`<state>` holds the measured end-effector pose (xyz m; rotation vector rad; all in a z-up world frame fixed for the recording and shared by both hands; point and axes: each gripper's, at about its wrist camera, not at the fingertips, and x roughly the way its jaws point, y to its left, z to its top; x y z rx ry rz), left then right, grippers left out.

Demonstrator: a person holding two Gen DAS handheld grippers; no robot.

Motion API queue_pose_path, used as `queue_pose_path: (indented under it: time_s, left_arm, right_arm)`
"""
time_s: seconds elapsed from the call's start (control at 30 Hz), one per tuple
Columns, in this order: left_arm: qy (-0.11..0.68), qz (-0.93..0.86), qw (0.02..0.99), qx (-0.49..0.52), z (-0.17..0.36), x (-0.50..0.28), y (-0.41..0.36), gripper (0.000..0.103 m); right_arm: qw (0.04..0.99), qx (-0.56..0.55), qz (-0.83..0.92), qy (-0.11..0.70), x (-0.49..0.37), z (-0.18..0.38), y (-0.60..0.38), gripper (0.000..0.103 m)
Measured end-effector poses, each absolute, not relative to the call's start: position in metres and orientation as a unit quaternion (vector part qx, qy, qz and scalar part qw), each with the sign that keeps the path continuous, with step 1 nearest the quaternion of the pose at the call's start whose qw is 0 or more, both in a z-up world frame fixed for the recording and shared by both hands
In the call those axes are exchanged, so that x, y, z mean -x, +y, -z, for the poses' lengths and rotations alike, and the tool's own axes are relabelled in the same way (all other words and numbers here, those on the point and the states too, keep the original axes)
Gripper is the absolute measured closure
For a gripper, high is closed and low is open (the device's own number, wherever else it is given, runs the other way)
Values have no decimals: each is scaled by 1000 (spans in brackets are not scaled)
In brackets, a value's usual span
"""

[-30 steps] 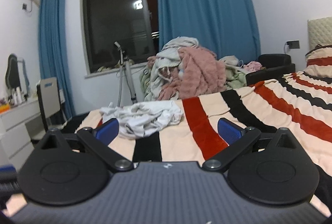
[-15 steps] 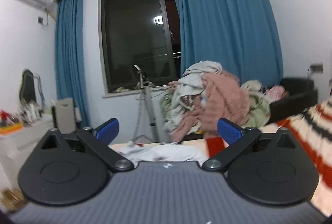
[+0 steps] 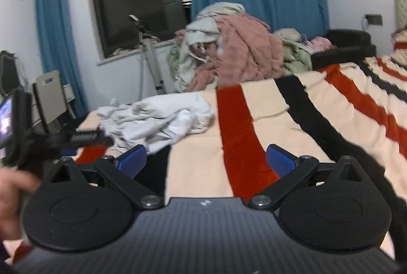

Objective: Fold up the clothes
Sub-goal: 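Grasp the white T-shirt with the left gripper and lift it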

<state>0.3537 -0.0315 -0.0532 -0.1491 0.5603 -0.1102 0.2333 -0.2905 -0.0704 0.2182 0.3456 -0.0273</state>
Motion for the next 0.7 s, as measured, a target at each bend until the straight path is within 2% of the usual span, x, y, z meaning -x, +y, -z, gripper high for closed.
queue_pose_path:
  time_s: [0.1,0.2,0.23,0.3,0.37,0.4,0.47,0.7]
  left_arm:
    - [277,43,952,122,71,-403,-24,6]
    - [284,14,944,168,91,-443,-12,14]
    - [286,12,940,183,97,-451,-7,23]
    - [288,9,935,207,104,-463,2,50]
    - [289,8,938,191,103,-466,3,86]
    - [289,10,940,179,99,-465,3,94]
    - [281,22,943,176,87,-452,4,98]
    - [208,90,961,157,26,-343,-5,99]
  right_arm:
    - [979,-113,18,167,-248,81,-290,1]
    - [981,-110,25,155,-264,96,-286,1]
    - [984,-108,31,142,-266,100,-284,1]
    - [990,-94,43,101,-265,104,-279,1]
    - [992,-84,47,78,-265,104,-274,1]
    - [993,-85,47,72,-265,104,-274,1]
    - [993,-89,48,66,-265,105,-273,1]
    - [985,-141,44,86,-254,106,-285,1]
